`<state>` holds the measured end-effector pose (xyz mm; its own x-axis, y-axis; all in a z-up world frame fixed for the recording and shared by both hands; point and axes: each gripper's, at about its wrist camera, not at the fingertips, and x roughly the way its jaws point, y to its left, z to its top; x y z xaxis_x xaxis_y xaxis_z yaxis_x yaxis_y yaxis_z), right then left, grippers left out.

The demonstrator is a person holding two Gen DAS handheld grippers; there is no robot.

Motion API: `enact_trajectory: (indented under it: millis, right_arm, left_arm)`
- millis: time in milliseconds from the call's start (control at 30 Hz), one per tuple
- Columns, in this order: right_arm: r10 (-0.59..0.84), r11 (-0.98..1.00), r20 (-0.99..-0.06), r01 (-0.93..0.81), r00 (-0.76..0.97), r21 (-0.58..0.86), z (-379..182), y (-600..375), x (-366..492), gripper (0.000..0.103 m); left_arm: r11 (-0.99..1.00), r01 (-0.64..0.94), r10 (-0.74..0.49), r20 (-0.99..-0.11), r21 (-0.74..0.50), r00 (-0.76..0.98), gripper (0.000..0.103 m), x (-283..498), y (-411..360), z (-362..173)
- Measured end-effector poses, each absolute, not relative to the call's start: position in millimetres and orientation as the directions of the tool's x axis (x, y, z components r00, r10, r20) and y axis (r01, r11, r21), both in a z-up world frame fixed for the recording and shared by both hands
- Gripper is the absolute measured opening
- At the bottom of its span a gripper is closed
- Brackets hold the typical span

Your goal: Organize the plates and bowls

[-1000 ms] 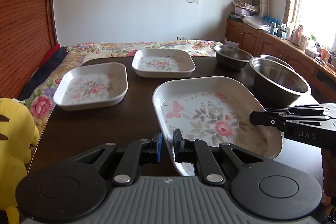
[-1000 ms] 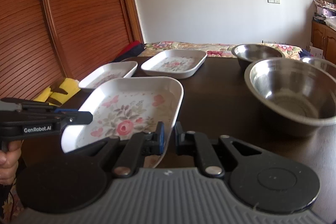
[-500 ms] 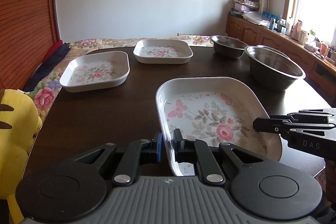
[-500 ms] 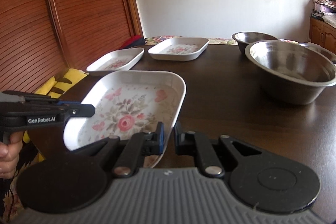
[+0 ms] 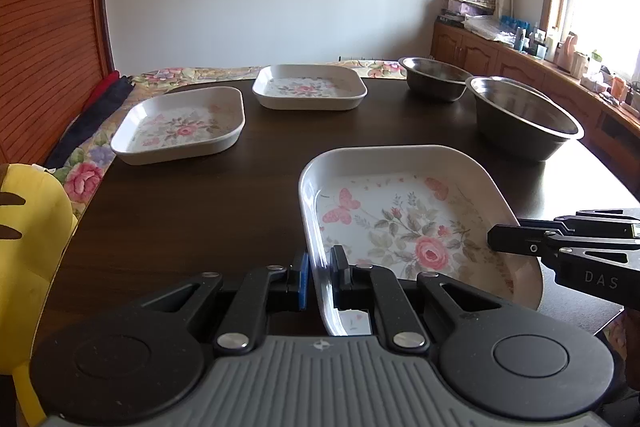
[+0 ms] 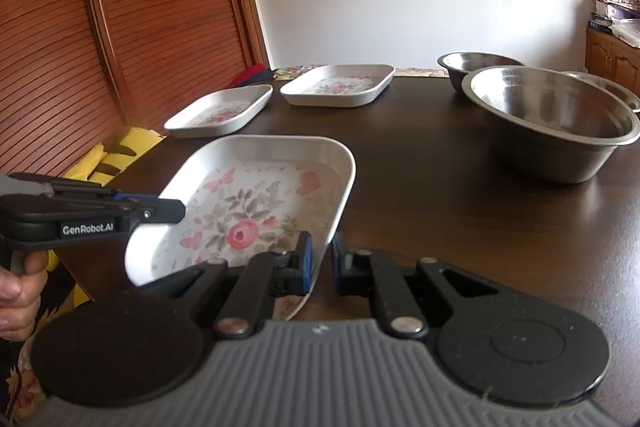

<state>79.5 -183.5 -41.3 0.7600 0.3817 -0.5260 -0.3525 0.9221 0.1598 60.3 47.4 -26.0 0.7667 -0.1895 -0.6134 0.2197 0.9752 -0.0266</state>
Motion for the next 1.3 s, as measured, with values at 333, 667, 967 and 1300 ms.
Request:
enact_trajectory:
  millis: [333,667,967,1300]
  right_arm:
    - [0.38,0.923,-0.532,-0.348,0.757,0.165,-45,-184,79,0.015]
    - [0.372,0.926,-0.529,-0.347,0.763,0.151,-44,-182,80,0.015]
    - [0.348,0.935,-0.485,-0.334,0.802,0.118,-30,-187,78,0.015]
    - [0.367,0.928,-0.418,-0.358,0.831,0.103,-1,-190,76,0.017]
  left_arm:
    - [0.977,0.211,-0.186,-0.622,-0.033,0.761,0.012,64,47,-30]
    - [0.978,0.204,-0.187,-0.619,-0.045,0.762,0.012,65,49,-31]
    - [0.984,0.179,-0.158,-0.59,-0.023,0.792,0.047,61,53,-22]
    - [0.987,0.16,-0.139,-0.533,-0.006,0.835,0.079,60,58,0]
